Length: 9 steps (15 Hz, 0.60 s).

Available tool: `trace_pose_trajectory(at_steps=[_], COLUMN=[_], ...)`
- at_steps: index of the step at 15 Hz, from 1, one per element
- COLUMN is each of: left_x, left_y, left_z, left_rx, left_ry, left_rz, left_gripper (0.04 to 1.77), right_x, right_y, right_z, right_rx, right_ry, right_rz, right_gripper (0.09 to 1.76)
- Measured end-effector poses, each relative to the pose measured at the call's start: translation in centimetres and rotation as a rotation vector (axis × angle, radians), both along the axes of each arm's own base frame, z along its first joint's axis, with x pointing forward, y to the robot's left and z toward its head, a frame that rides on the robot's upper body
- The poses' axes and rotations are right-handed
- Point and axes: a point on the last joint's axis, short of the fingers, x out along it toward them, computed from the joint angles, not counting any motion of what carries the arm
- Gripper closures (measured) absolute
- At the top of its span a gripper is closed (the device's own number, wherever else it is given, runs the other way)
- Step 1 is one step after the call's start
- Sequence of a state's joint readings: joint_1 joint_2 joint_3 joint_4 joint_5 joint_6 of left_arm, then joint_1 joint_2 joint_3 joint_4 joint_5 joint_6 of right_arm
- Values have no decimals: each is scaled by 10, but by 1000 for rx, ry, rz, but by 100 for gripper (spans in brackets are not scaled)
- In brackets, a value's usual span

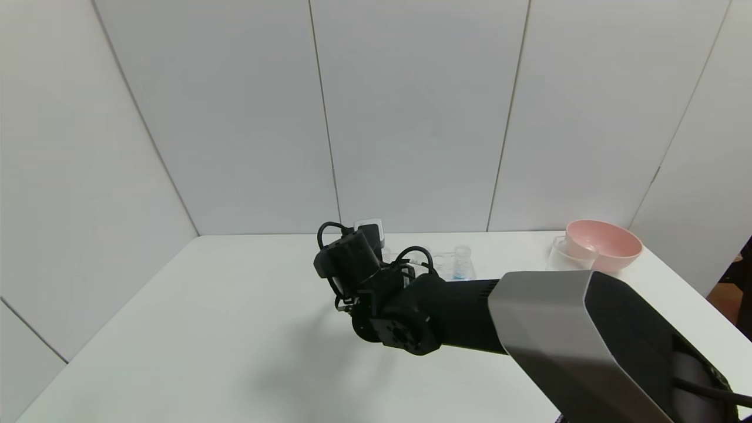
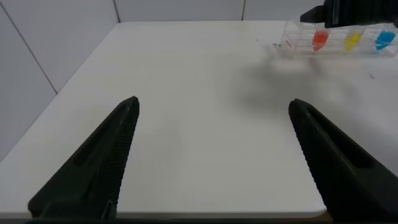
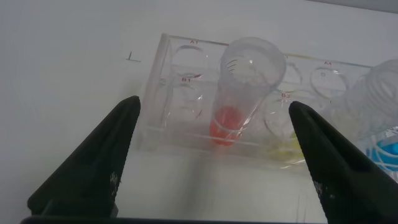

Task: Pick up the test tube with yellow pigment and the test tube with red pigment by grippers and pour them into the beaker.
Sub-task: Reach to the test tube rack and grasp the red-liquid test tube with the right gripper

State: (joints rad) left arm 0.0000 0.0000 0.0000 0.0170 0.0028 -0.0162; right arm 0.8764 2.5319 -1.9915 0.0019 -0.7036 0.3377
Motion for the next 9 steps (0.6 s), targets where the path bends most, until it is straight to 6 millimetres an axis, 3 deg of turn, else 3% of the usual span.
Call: trace_pose_trajectory(at_steps=[9], left_x=[0], left_y=[0], left_z=[0], left_rx=[0], left_ry=[0], left_rz=[0], left_gripper=[9], right_x=[19], right_y=[0], right_z=[-16], right_rx=[-1], right_ry=[-75], right_rz=[5], right_gripper=[14])
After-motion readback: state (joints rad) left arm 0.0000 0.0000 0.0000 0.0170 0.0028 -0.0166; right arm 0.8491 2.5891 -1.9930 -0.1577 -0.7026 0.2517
